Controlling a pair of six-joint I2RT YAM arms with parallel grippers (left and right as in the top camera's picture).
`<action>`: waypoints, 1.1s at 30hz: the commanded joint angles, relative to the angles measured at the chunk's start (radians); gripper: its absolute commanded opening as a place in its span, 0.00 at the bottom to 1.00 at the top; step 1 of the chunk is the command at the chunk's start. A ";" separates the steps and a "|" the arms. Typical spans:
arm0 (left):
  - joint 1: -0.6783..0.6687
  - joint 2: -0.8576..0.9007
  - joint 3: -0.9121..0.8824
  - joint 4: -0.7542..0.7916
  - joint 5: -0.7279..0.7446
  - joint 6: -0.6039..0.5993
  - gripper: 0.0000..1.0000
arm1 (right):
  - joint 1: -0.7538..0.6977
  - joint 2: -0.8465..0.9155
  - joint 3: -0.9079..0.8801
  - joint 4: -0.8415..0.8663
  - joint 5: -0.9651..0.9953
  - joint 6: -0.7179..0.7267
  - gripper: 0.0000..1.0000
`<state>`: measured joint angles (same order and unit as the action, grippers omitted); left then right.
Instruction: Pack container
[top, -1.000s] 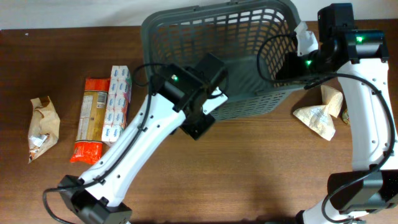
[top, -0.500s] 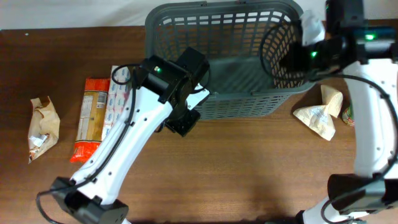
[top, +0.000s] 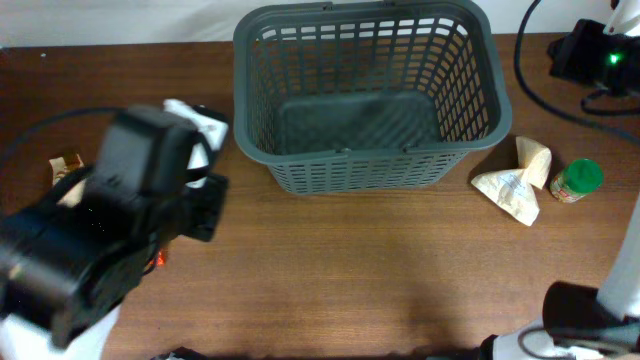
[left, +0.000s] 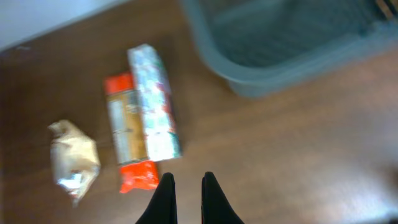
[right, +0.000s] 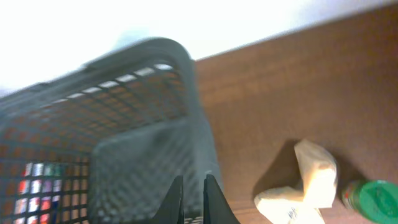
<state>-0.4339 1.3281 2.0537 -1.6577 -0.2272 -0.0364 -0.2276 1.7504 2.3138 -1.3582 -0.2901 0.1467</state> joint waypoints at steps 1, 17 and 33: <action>0.051 -0.053 0.005 0.040 -0.114 -0.027 0.02 | -0.015 0.090 -0.023 -0.002 0.014 0.012 0.04; 0.110 -0.060 0.004 0.018 -0.122 -0.028 0.02 | 0.037 0.328 -0.023 0.061 -0.092 0.011 0.04; 0.110 -0.047 0.004 -0.020 -0.166 -0.028 0.02 | 0.175 0.328 -0.023 0.097 -0.075 0.009 0.04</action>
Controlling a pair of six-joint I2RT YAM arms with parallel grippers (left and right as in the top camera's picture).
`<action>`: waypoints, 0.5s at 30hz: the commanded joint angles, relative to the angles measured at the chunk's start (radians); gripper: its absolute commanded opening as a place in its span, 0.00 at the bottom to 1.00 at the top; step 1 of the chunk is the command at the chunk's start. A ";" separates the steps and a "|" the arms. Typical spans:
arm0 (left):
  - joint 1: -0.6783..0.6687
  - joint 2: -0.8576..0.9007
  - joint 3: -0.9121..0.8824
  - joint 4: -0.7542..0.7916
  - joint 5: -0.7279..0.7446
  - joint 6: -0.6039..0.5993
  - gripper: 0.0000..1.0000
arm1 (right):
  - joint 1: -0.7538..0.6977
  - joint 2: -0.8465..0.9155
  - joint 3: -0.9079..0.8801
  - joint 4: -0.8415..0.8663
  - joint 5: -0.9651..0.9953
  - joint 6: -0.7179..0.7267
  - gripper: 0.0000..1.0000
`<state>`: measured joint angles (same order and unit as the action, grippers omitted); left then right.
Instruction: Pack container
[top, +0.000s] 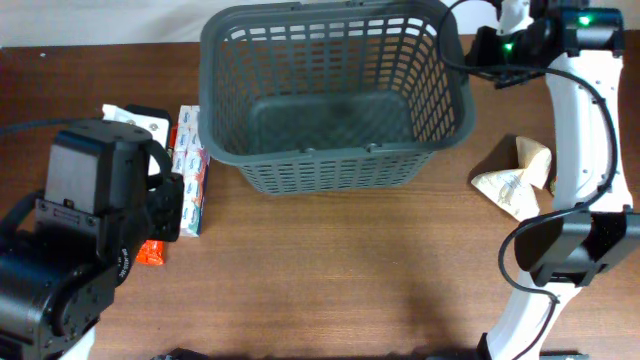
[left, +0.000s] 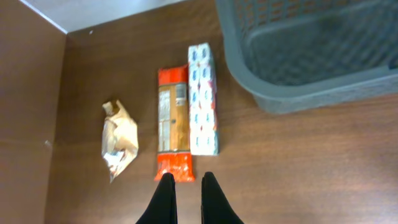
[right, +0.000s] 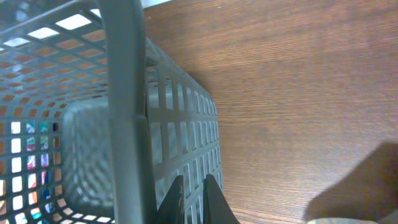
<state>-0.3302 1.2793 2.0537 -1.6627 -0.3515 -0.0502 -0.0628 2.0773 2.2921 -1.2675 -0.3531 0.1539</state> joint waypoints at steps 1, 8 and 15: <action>0.006 0.002 0.004 -0.019 -0.043 -0.018 0.02 | 0.008 0.002 -0.002 0.006 0.012 0.002 0.04; 0.123 0.002 0.004 -0.021 -0.041 -0.048 0.08 | -0.065 -0.044 0.005 -0.063 0.058 0.002 0.04; 0.284 0.023 0.004 0.007 0.025 -0.046 0.17 | -0.192 -0.224 0.005 -0.126 0.058 0.002 0.04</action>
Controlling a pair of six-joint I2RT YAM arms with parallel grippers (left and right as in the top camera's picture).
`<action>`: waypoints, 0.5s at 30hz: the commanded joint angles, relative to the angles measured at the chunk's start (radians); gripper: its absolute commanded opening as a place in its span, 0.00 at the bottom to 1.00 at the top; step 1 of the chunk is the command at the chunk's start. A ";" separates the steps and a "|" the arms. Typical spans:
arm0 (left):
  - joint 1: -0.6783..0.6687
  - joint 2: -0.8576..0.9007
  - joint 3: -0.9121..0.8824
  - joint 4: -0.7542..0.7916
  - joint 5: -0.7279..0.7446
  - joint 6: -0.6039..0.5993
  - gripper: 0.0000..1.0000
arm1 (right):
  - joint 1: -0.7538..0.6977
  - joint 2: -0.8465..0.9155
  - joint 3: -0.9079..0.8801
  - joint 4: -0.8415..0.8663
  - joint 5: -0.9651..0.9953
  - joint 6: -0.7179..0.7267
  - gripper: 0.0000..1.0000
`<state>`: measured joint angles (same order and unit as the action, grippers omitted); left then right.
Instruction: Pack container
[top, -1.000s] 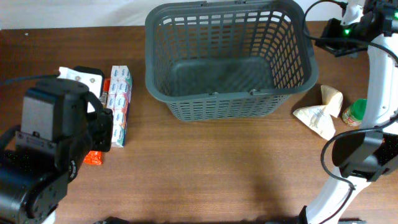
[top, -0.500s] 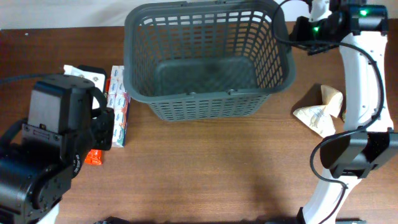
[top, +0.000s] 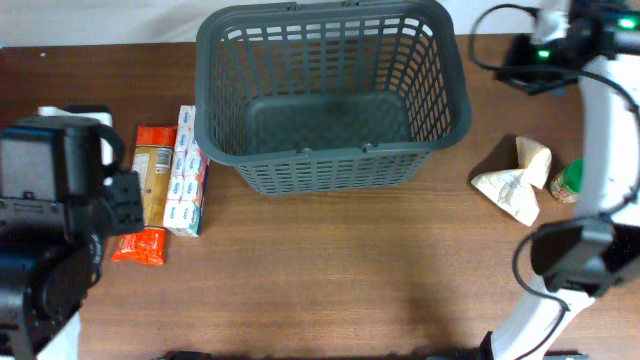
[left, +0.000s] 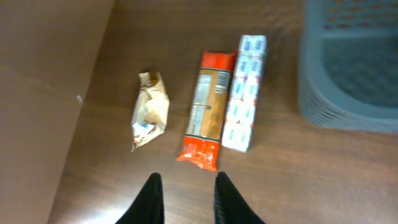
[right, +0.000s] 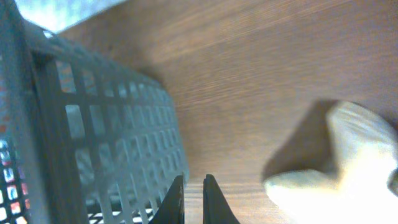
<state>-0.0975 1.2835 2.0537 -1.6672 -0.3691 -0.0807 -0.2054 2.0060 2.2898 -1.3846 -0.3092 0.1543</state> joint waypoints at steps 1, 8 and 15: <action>0.068 0.028 0.004 0.013 0.044 -0.016 0.18 | -0.073 -0.189 0.007 -0.012 0.015 0.001 0.04; 0.124 0.137 0.004 0.013 0.100 0.010 0.39 | -0.241 -0.383 0.007 -0.027 0.015 0.001 0.43; 0.185 0.332 0.004 0.017 0.227 0.088 0.75 | -0.338 -0.452 0.006 -0.035 0.015 0.001 0.99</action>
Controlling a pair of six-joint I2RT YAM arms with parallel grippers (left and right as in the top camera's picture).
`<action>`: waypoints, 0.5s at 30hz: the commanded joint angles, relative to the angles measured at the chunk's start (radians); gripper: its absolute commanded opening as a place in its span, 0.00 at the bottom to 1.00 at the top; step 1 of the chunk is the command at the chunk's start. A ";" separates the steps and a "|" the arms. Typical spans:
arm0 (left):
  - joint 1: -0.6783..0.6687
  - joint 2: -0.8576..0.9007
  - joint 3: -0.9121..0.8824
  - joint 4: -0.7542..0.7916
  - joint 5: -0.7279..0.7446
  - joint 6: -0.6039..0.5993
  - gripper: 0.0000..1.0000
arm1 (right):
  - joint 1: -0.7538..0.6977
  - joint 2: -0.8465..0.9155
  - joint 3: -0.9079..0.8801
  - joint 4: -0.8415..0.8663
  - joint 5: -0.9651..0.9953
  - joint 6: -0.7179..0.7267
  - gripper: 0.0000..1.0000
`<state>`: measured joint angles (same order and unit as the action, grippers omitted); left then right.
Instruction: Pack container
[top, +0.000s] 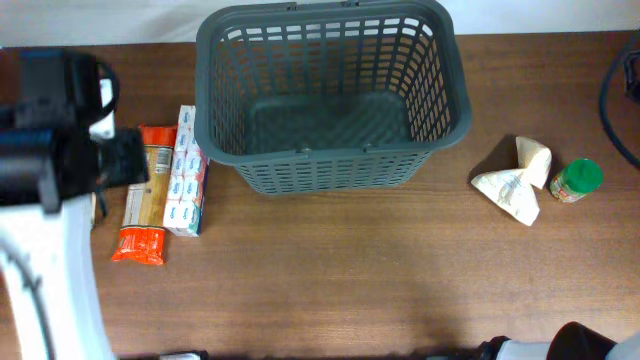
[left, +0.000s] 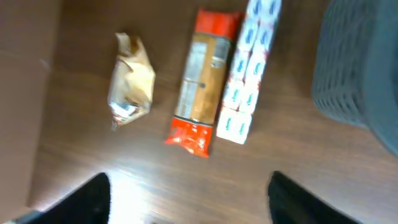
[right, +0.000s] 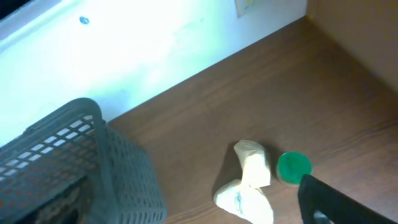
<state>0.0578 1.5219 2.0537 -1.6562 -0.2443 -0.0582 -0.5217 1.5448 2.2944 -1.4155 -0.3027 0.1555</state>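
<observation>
The empty grey basket (top: 330, 90) stands at the back middle of the table. To its left lie a white-and-blue box (top: 187, 183) and a red-ended cracker pack (top: 145, 205); a crumpled brown bag (left: 132, 81) lies further left. My left gripper (left: 189, 208) hangs high above these with its jaws wide open and nothing in them. To the basket's right lie a crumpled white bag (top: 515, 180) and a green-lidded jar (top: 577, 180). My right gripper (right: 200, 213) is open high over that side, one finger (right: 329, 199) next to the jar's lid (right: 293, 167).
The left arm (top: 60, 130) covers the far left of the table in the overhead view. A white wall (right: 155, 50) runs behind the table. A cable (top: 615, 90) shows at the right edge.
Left jaws have spread from slightly parted to wide open, and the arm sits further back. Right gripper was shut low beside the basket; now it is open, high up, looking over bag and jar.
At first both grippers were shut and the basket stood further right. Then the right gripper was at the basket's right rim and the basket stood further left. Then the right gripper was off the basket and the left jaws had parted. Now both are wide open.
</observation>
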 joint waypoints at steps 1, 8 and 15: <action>0.041 0.130 0.004 0.010 0.154 0.103 0.78 | -0.024 0.010 0.002 -0.004 0.008 0.000 0.98; 0.127 0.390 0.004 0.066 0.346 0.296 0.82 | -0.023 0.031 0.002 -0.003 0.008 0.000 0.99; 0.141 0.631 0.004 0.080 0.347 0.352 0.97 | -0.023 0.034 0.002 -0.003 0.008 0.000 0.99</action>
<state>0.1970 2.0693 2.0533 -1.5799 0.0711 0.2386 -0.5373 1.5764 2.2940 -1.4185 -0.3027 0.1551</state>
